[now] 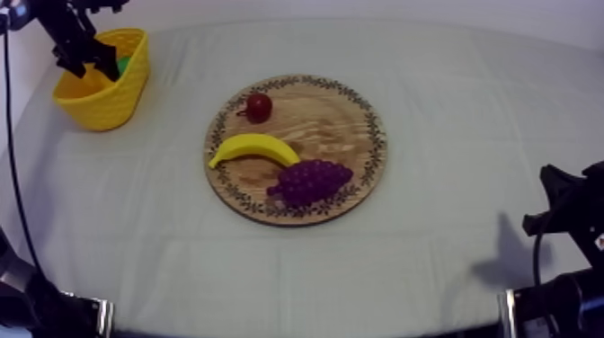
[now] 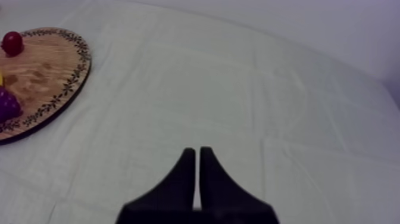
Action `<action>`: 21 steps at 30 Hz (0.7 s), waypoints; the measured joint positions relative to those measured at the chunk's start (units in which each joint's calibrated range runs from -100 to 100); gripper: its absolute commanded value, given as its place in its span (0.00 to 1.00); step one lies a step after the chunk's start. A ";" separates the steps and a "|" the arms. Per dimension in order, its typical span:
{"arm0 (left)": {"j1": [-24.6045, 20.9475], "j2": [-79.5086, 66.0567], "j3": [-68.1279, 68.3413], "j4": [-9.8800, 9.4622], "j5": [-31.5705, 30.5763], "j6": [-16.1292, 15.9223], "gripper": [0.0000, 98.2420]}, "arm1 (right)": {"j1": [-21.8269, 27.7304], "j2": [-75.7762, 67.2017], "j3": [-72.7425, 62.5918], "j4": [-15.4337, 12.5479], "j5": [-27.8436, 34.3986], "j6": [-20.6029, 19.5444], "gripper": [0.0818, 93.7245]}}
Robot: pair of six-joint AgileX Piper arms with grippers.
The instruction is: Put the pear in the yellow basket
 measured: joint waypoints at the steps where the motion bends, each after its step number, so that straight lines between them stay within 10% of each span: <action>1: 0.00 -1.14 0.95 0.24 -0.48 0.05 0.97 | 0.00 0.00 0.00 0.00 0.00 0.00 0.00; 21: 2.07 -26.53 22.32 1.75 -16.13 0.11 0.66 | 0.00 0.00 0.00 0.00 0.00 0.05 0.00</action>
